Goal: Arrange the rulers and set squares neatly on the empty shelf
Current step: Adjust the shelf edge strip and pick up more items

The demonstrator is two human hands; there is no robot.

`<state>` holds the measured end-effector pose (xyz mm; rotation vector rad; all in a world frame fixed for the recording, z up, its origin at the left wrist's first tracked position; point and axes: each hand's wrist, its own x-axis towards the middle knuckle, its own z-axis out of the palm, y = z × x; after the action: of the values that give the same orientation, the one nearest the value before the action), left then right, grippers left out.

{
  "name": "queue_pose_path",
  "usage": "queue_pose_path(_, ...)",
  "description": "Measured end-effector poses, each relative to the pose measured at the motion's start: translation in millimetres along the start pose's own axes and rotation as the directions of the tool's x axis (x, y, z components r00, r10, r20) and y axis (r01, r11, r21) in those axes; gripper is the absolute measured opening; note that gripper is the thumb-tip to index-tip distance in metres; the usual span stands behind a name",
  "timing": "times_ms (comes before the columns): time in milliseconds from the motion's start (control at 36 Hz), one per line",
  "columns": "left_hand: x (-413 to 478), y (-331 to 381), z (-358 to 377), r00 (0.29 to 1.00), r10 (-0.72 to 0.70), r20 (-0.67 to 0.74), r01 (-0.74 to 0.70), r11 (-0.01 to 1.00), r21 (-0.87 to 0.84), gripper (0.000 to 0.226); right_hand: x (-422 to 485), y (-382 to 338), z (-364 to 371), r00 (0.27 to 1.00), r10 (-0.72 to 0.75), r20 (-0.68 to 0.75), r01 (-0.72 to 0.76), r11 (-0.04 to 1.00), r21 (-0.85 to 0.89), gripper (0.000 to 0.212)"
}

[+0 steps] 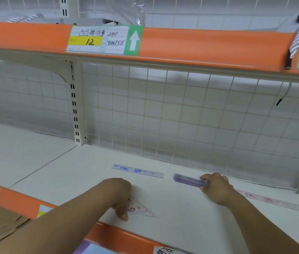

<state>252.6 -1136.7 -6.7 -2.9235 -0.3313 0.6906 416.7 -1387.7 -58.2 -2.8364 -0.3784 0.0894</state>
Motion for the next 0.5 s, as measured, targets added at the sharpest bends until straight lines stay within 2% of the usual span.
queue_pose_path(83,-2,0,-1,1.000,0.000,0.002,0.000,1.000,-0.014,0.058,-1,1,0,1.000,-0.003,0.008,0.003,1.000,-0.012,0.027)
queue_pose_path(167,-4,0,-1,1.000,0.006,0.005,-0.005,1.000,-0.019,0.056,-5,-3,-4,1.000,0.000,-0.005,-0.001,0.997,-0.071,0.047)
queue_pose_path(222,-4,0,0,1.000,0.008,0.003,-0.007,1.000,-0.017,0.055,-8,-12,-6,0.997,-0.025,-0.071,0.021,0.998,-0.058,0.053)
queue_pose_path(333,-2,-3,3,1.000,0.010,-0.006,-0.010,0.999,-0.038,0.055,-20,-42,-8,0.974,-0.139,-0.177,0.141,0.990,-0.001,0.039)
queue_pose_path(472,0,-8,9,1.000,0.011,-0.029,-0.013,0.998,-0.066,0.058,-44,-85,7,0.950,-0.303,-0.069,0.304,0.953,0.004,0.011)
queue_pose_path(500,0,-9,10,0.999,0.013,-0.030,-0.015,0.997,-0.070,0.058,-48,-92,12,0.942,-0.335,-0.038,0.335,0.942,0.012,0.010)
